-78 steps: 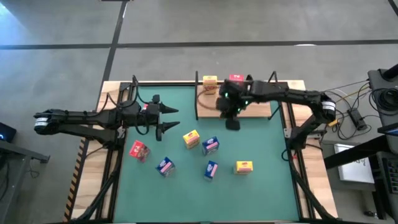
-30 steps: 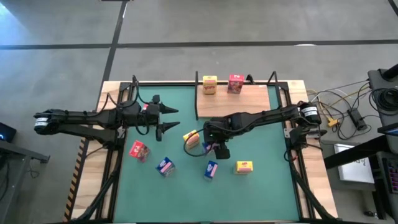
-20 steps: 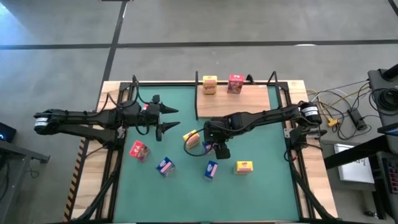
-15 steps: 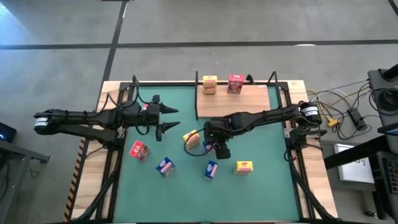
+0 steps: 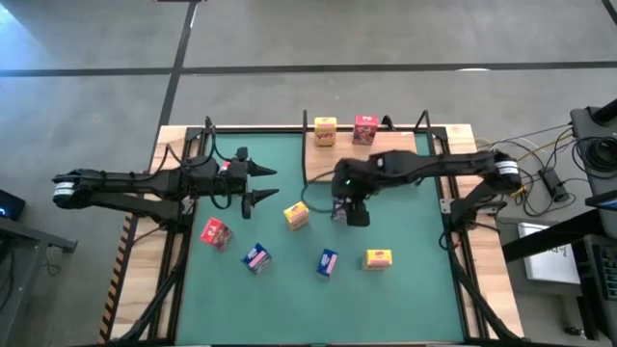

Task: Stack cereal on shelf
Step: Put the top right blue cereal box on the shelf

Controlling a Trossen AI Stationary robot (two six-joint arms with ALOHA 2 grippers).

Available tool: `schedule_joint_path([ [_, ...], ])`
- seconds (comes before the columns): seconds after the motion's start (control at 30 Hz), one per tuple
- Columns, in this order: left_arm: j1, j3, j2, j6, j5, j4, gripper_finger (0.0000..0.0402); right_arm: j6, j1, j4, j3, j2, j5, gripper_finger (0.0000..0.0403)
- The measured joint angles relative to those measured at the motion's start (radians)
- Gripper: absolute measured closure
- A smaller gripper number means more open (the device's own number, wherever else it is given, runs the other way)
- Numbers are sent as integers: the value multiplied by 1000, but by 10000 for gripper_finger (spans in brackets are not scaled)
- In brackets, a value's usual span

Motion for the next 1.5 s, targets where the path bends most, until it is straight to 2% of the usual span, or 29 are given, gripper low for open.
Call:
schedule_joint_path([
  [0.23, 0, 0, 0, 3, 0, 1, 169, 44, -34, -14, 0, -54, 0, 207],
  [0.47, 0, 0, 0, 3, 0, 1, 169, 135, -29, -36, 0, 14, 2, 202],
  [0.6, 0, 0, 0, 3, 0, 1, 169, 138, -22, -57, 0, 62, 0, 171],
  [0.83, 0, 0, 0, 3, 0, -3, 169, 137, -21, -60, 0, 125, 1, 93],
  [0.97, 0, 0, 0, 4, 0, -4, 169, 113, -21, -74, 0, 155, -1, 69],
  [1.13, 0, 0, 0, 4, 0, -5, 169, 92, -21, -74, 0, 186, -1, 84],
  [1.5, 0, 0, 0, 4, 0, -6, 169, 99, -21, -75, 0, 197, -2, 166],
])
